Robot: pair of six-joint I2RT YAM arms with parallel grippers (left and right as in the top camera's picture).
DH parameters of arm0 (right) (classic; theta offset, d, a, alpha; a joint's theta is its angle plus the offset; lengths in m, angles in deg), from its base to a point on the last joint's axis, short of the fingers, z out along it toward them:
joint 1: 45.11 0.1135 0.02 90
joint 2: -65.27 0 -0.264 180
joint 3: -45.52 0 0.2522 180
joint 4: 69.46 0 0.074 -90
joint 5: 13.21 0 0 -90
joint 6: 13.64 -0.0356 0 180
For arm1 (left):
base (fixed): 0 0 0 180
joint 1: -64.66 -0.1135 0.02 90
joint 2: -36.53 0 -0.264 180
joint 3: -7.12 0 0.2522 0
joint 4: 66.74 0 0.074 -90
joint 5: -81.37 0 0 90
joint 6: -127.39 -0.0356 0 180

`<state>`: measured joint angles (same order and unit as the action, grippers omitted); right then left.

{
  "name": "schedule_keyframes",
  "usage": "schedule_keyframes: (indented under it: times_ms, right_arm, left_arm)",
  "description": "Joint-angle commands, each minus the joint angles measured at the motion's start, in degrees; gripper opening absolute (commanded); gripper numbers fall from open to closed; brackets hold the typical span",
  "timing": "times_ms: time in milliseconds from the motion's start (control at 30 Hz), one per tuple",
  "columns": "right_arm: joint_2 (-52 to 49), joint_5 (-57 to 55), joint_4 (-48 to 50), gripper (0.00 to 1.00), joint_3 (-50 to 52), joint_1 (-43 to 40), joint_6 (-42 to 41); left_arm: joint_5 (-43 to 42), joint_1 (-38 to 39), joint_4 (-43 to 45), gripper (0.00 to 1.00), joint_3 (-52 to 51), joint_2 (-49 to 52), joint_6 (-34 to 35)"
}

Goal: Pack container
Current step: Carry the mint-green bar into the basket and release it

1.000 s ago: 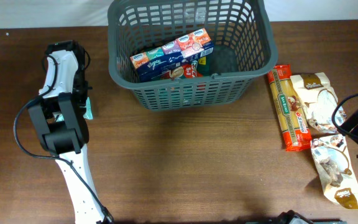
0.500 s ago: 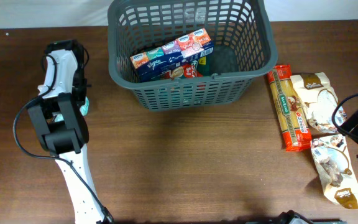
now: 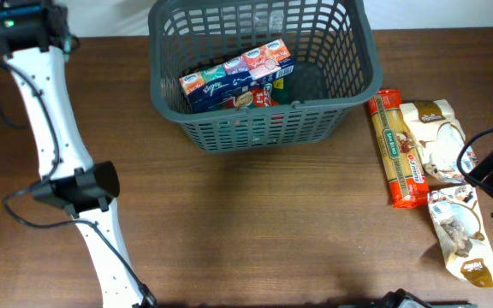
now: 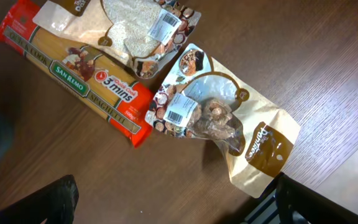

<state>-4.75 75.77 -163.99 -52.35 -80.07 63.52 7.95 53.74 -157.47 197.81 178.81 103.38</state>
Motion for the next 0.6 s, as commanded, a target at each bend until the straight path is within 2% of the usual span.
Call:
schedule_keyframes:
  times_ms: [0, 133, 200, 333, 433, 500, 567]
  right_arm:
    - [0.1, -0.5, 0.2, 0.99, -0.2, -0.3, 0.3]
    - [0.1, -0.5, 0.2, 0.99, -0.2, -0.3, 0.3]
    - [0.1, -0.5, 0.2, 0.99, -0.2, -0.3, 0.3]
    - [0.1, -0.5, 0.2, 0.99, -0.2, -0.3, 0.3]
    - [0.1, -0.5, 0.2, 0.99, -0.2, -0.3, 0.3]
    - [0.1, -0.5, 0.2, 0.99, -0.2, -0.3, 0.3]
    - [0.1, -0.5, 0.2, 0.99, -0.2, -0.3, 0.3]
  left_arm:
    - [-8.6, 1.1, 4.5, 0.02, 2.6, -5.6, -12.7]
    - [-20.6, 4.9, 12.3, 0.02, 2.8, -9.2, -22.2]
    - [-25.1, 7.8, 15.5, 0.02, 2.8, -9.9, -30.1]
    - [-33.3, 15.3, 18.4, 0.02, 2.7, -9.9, -55.7]
    - [-34.6, 20.8, 16.8, 0.02, 2.4, -9.9, -74.6]
    - [-34.5, 24.7, 14.6, 0.02, 2.4, -9.9, -84.4]
    - [-33.9, 26.8, 13.0, 0.02, 2.0, -9.9, -88.3]
